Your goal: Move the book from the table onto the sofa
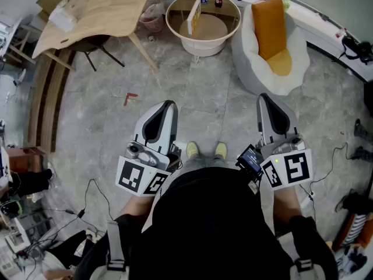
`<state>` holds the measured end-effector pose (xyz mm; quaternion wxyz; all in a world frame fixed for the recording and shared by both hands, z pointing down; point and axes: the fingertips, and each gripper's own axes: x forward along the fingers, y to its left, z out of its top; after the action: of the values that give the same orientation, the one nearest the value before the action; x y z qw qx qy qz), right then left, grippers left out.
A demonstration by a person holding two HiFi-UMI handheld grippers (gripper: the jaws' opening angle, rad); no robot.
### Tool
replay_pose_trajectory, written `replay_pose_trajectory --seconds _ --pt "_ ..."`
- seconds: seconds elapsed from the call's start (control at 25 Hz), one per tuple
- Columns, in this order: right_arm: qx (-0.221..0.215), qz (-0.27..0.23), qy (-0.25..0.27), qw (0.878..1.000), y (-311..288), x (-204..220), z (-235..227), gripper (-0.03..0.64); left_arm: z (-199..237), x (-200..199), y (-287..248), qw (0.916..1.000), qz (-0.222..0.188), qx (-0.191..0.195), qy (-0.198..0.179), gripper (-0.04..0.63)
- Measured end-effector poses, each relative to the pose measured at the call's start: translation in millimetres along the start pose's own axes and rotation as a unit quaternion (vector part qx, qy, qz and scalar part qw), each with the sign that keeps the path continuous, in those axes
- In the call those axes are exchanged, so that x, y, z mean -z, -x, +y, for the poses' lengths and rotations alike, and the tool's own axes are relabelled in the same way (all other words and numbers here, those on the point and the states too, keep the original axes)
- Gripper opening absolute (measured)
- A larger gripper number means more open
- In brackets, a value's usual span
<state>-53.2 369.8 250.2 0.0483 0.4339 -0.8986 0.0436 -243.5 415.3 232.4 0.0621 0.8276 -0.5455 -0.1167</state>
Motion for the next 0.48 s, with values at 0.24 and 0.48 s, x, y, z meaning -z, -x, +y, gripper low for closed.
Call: replay_pose_trajectory --seconds 0.24,0.48 --pt "0.014 -0.006 -0.021 1.000 -2.7 1.5 -4.7 0.009 3.4 -4.0 -10.0 0.9999 -0.008 0.008 0.010 0.012" --pt "0.007 -0.021 -0.040 0.999 -10.0 -2.1 8.2 0.009 3.2 -2.6 -10.4 0.9997 -0.006 0.020 0.015 0.012"
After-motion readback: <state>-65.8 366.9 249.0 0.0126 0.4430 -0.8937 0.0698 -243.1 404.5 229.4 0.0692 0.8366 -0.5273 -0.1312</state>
